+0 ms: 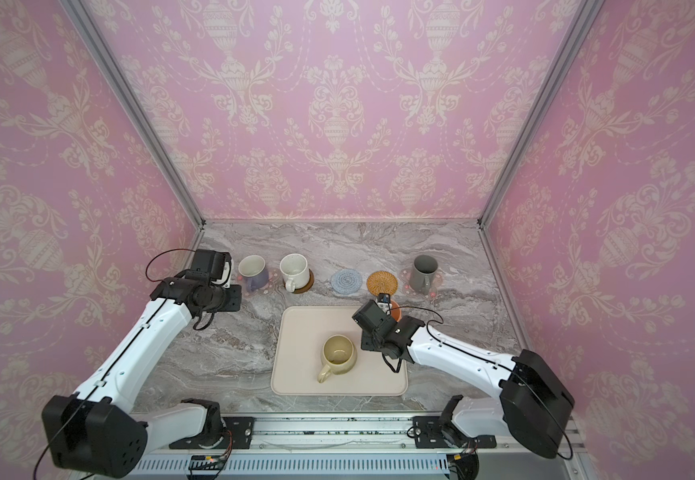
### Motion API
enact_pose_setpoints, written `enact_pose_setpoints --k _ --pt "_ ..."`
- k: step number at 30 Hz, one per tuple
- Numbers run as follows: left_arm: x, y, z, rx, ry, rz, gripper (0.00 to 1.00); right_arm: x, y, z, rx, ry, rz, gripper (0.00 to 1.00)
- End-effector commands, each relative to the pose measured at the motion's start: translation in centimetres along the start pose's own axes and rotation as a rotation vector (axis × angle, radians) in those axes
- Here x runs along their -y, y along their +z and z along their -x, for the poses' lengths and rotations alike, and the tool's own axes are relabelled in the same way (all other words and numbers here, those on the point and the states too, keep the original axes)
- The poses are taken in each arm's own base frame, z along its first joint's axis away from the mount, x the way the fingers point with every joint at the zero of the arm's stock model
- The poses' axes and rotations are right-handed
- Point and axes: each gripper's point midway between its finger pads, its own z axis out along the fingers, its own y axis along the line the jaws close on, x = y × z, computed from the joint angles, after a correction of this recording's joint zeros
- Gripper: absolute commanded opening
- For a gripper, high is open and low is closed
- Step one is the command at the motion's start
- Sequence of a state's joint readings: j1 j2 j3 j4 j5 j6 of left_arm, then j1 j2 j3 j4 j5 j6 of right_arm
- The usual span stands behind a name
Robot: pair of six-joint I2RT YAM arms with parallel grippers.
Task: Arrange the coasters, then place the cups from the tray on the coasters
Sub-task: 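Lower the right gripper onto the peach mug's rim, then close the right gripper on the peach mug's handle and lift it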
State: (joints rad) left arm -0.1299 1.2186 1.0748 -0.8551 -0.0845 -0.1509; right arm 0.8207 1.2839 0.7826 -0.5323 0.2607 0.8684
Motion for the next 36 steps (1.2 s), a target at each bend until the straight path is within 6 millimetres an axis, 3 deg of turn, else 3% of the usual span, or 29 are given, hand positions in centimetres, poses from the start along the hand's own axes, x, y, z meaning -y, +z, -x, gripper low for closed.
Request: enact_pose_setpoints --k 1,21,26,36 --pt "0.5 -0.1 -0.5 -0.015 0.015 -0.024 0.44 2.3 -0.5 -0.6 0.012 0.007 -0.074 0.39" --pt "0.5 -0.8 -0.7 -0.004 0.01 -0.027 0.45 6.5 -1.7 -1.3 0.01 0.005 -0.169 0.42" --pt "0.7 -0.9 -0.7 -0.003 0.002 -0.04 0.45 6.5 -2.1 -1.1 0.024 0.011 -0.125 0.43" --pt "0.7 -1.0 -0.8 -0.01 -0.005 -0.04 0.45 4.5 -2.1 -0.3 0.02 -0.062 -0.051 0.43"
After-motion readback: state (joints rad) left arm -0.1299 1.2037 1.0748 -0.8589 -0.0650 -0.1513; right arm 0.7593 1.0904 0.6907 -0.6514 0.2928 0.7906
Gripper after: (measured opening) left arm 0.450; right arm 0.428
